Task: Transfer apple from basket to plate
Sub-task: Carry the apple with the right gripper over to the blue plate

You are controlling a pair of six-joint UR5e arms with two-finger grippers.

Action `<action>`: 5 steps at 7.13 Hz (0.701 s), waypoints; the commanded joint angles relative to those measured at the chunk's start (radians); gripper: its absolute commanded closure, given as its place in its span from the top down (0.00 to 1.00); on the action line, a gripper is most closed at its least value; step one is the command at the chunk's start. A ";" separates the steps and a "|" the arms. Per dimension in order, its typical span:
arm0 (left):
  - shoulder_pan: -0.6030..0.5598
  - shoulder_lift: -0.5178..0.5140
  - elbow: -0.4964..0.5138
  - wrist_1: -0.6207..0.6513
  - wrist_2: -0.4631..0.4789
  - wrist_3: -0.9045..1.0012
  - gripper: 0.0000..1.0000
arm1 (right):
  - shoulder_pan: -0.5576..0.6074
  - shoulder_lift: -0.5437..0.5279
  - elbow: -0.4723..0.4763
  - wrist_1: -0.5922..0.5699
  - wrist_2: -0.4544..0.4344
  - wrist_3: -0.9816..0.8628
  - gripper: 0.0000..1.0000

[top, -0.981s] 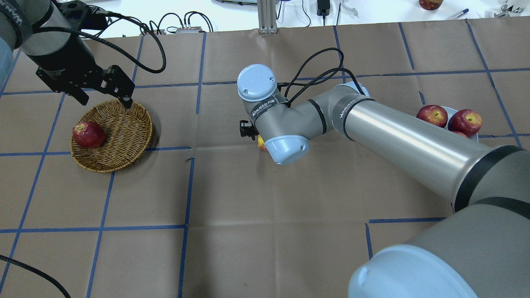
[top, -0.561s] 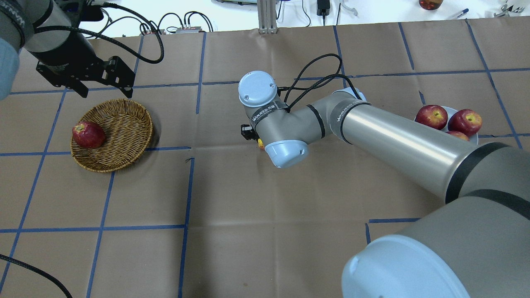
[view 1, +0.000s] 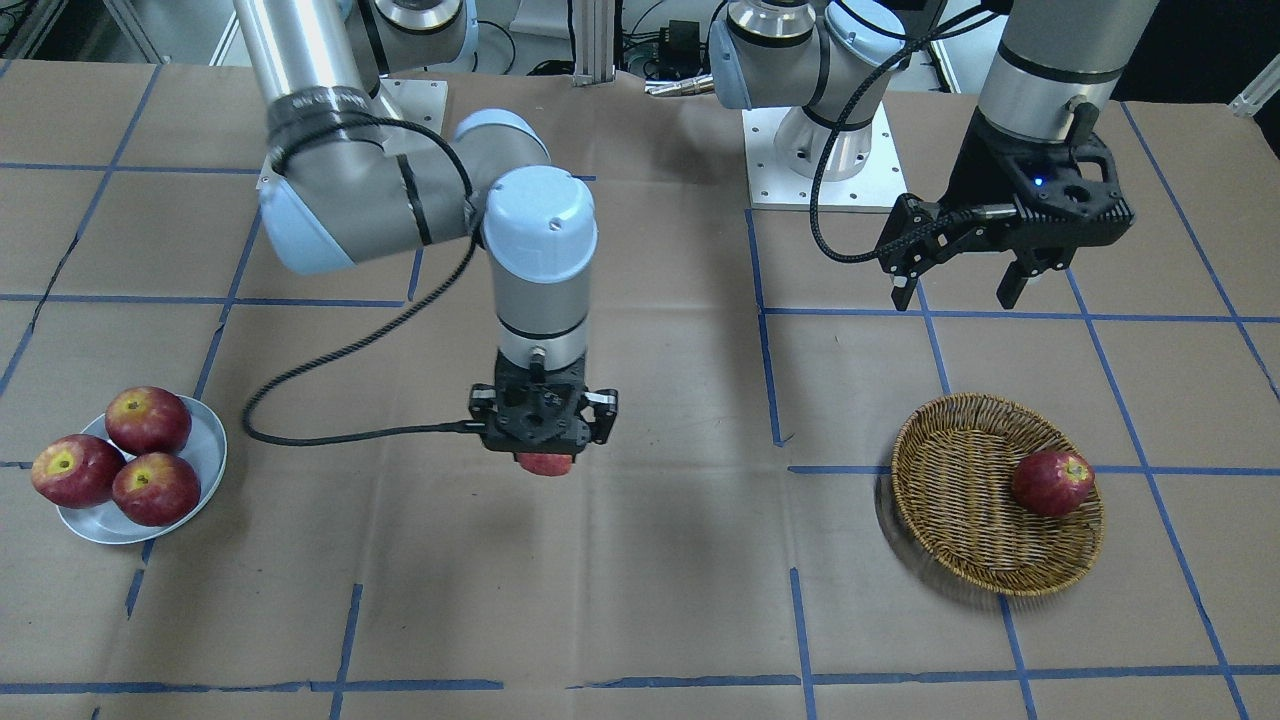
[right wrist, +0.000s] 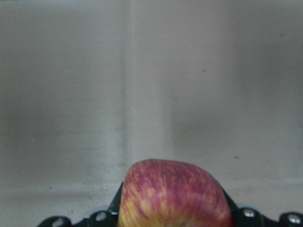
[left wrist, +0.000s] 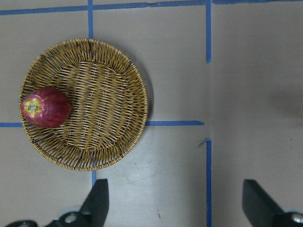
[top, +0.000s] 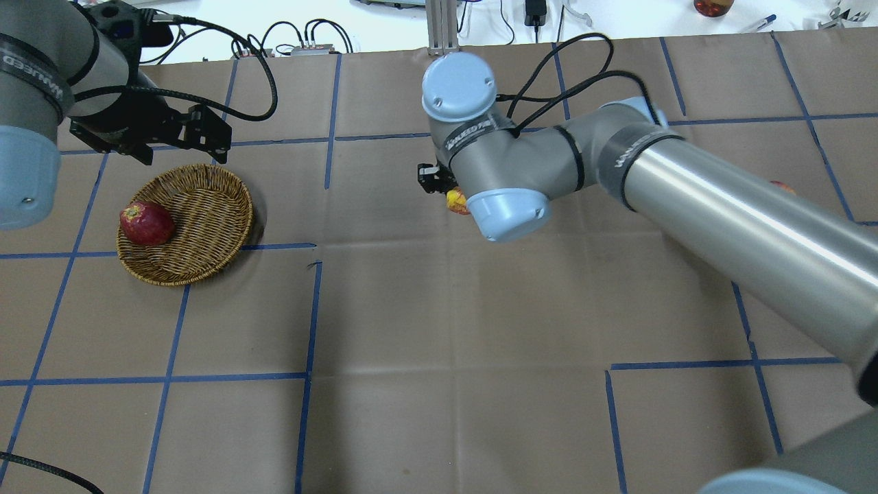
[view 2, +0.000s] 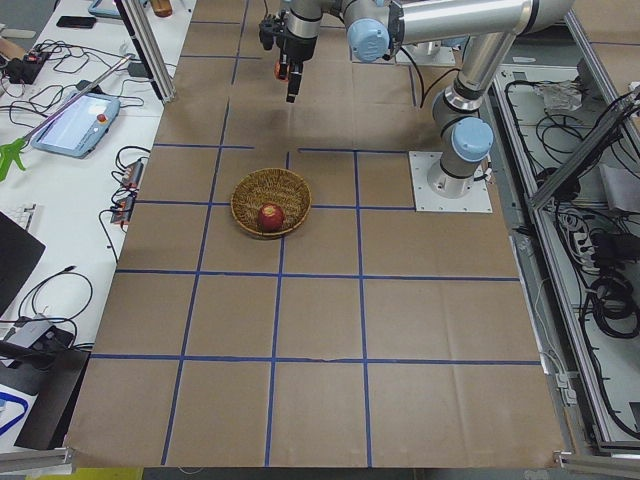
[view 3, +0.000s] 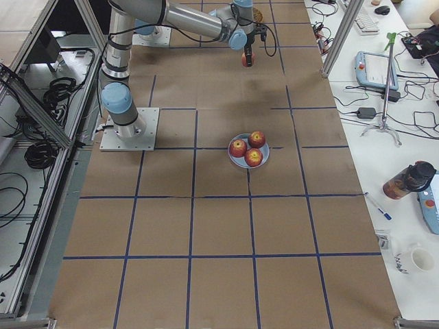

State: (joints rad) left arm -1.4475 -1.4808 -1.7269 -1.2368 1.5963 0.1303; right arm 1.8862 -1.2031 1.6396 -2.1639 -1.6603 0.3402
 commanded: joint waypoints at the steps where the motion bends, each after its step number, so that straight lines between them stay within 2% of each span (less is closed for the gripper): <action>1: -0.004 0.020 0.036 0.014 0.004 -0.004 0.99 | -0.222 -0.178 0.023 0.208 0.002 -0.254 0.49; 3: -0.002 -0.015 0.029 0.019 0.001 -0.012 0.99 | -0.426 -0.255 0.106 0.200 0.004 -0.529 0.47; 5: -0.020 -0.065 0.035 0.030 -0.001 -0.041 0.99 | -0.644 -0.263 0.176 0.184 0.028 -0.776 0.45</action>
State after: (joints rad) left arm -1.4570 -1.5200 -1.6918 -1.2129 1.5954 0.1014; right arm 1.3711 -1.4573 1.7701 -1.9699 -1.6502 -0.2884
